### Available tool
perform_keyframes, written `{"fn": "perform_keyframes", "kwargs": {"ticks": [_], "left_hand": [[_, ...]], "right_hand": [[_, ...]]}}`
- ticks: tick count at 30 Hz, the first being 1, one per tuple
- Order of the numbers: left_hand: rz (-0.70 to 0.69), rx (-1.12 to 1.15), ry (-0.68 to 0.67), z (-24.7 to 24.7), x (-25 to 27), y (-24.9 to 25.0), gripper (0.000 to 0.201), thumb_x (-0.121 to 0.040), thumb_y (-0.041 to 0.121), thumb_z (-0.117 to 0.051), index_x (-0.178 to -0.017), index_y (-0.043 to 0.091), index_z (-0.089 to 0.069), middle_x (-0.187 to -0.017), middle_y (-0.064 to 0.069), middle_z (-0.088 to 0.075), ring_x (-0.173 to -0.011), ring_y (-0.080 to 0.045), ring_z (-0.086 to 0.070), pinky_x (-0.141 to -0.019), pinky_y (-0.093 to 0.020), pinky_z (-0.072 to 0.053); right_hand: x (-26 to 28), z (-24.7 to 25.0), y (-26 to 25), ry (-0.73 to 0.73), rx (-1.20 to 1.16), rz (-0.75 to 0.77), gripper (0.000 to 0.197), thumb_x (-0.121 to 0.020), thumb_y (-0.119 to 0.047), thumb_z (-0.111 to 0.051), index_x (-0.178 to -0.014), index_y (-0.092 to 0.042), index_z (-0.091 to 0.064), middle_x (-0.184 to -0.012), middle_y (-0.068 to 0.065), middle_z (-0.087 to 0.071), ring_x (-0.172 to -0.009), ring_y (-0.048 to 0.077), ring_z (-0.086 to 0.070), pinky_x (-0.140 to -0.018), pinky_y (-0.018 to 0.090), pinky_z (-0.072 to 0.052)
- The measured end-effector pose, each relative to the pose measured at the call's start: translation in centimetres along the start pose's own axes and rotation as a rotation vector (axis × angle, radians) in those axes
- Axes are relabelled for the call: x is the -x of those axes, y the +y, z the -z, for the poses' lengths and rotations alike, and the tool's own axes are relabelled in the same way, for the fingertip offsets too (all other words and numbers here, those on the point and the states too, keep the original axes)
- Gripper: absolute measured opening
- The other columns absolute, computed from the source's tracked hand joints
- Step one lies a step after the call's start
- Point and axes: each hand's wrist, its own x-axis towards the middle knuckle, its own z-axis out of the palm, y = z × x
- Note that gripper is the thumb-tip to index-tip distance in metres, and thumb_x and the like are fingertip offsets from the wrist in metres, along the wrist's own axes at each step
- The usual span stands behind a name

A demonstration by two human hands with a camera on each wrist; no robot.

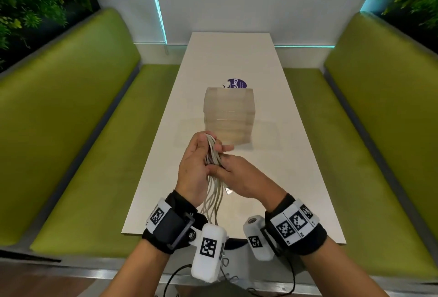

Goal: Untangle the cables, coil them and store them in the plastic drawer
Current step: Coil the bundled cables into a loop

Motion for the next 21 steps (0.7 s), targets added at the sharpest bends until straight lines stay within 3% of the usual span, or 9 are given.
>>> {"fn": "perform_keyframes", "kwargs": {"ticks": [2, 4, 6, 8, 11, 13, 15, 18, 21], "left_hand": [[0.062, 0.058, -0.009, -0.2, 0.2, 0.4, 0.027, -0.104, 0.021, -0.029, -0.091, 0.01, -0.049, -0.064, -0.001, -0.05, -0.063, -0.015, -0.063, -0.053, -0.024, -0.052], [0.116, 0.093, -0.032, -0.5, 0.1, 0.7, 0.026, -0.102, 0.027, -0.033, -0.088, 0.011, -0.049, -0.062, 0.0, -0.044, -0.056, -0.015, -0.052, -0.042, -0.022, -0.044], [0.141, 0.056, -0.092, -0.6, -0.1, 0.9, 0.027, -0.097, 0.038, -0.042, -0.086, 0.014, -0.049, -0.062, 0.002, -0.042, -0.055, -0.014, -0.046, -0.041, -0.023, -0.039], [0.125, -0.122, -0.133, -0.5, -0.1, 0.8, 0.029, -0.091, 0.045, -0.048, -0.082, 0.018, -0.047, -0.061, 0.003, -0.042, -0.047, -0.01, -0.045, -0.036, -0.02, -0.031], [0.1, -0.248, -0.133, -0.6, -0.2, 0.6, 0.034, -0.097, 0.039, -0.045, -0.073, 0.016, -0.042, -0.056, 0.001, -0.038, -0.038, -0.006, -0.033, -0.031, -0.014, -0.027], [0.093, -0.253, -0.126, -0.7, -0.3, 0.6, 0.034, -0.099, 0.034, -0.041, -0.071, 0.015, -0.039, -0.051, 0.004, -0.035, -0.04, -0.009, -0.028, -0.034, -0.015, -0.03], [0.074, -0.268, -0.121, -0.7, -0.5, 0.5, 0.036, -0.1, 0.035, -0.042, -0.07, 0.015, -0.039, -0.049, 0.006, -0.032, -0.042, -0.011, -0.028, -0.04, -0.017, -0.029], [0.077, -0.291, -0.111, -0.5, -0.5, 0.4, 0.036, -0.094, 0.04, -0.046, -0.066, 0.018, -0.04, -0.049, 0.007, -0.03, -0.045, -0.012, -0.028, -0.045, -0.028, -0.019], [0.099, -0.237, -0.079, -0.4, -0.6, 0.2, 0.035, -0.099, 0.032, -0.042, -0.069, 0.016, -0.041, -0.05, 0.006, -0.028, -0.044, -0.012, -0.029, -0.038, -0.017, -0.023]], "right_hand": [[0.1, 0.5, 0.1, -0.049, -0.026, -0.008, 0.026, -0.098, -0.037, -0.047, -0.11, -0.017, -0.058, -0.087, -0.004, -0.06, -0.067, 0.002, -0.053, -0.059, 0.019, -0.039], [0.2, 0.6, 0.5, -0.045, -0.116, 0.033, 0.022, -0.099, -0.033, -0.047, -0.097, -0.014, -0.058, -0.081, -0.007, -0.057, -0.069, 0.004, -0.053, -0.064, 0.023, -0.042], [0.4, 0.6, 1.1, -0.048, -0.235, 0.056, 0.025, -0.099, -0.032, -0.047, -0.083, -0.016, -0.056, -0.076, -0.004, -0.053, -0.074, 0.011, -0.05, -0.073, 0.028, -0.04], [0.7, 0.2, 1.7, -0.094, -0.391, 0.106, 0.029, -0.1, -0.029, -0.045, -0.082, -0.013, -0.06, -0.077, 0.0, -0.058, -0.078, 0.015, -0.054, -0.08, 0.033, -0.043], [1.0, -0.9, 2.1, -0.156, -0.621, 0.132, 0.033, -0.098, -0.029, -0.045, -0.073, -0.019, -0.063, -0.064, 0.004, -0.058, -0.067, 0.023, -0.06, -0.081, 0.048, -0.052], [1.0, -1.5, 2.1, -0.16, -0.733, 0.129, 0.034, -0.095, -0.033, -0.047, -0.064, -0.027, -0.059, -0.055, -0.002, -0.047, -0.053, 0.016, -0.052, -0.07, 0.039, -0.055], [0.9, -2.1, 2.3, -0.16, -0.799, 0.144, 0.032, -0.092, -0.039, -0.052, -0.063, -0.024, -0.056, -0.053, -0.005, -0.043, -0.047, 0.011, -0.045, -0.062, 0.03, -0.052], [0.8, -2.6, 2.5, -0.134, -0.832, 0.118, 0.037, -0.099, -0.026, -0.048, -0.063, -0.018, -0.052, -0.053, -0.004, -0.043, -0.046, 0.011, -0.042, -0.059, 0.028, -0.05], [1.0, -2.6, 2.4, -0.1, -0.751, 0.11, 0.04, -0.102, -0.017, -0.039, -0.066, -0.013, -0.055, -0.056, 0.001, -0.052, -0.053, 0.02, -0.051, -0.066, 0.032, -0.052]]}}
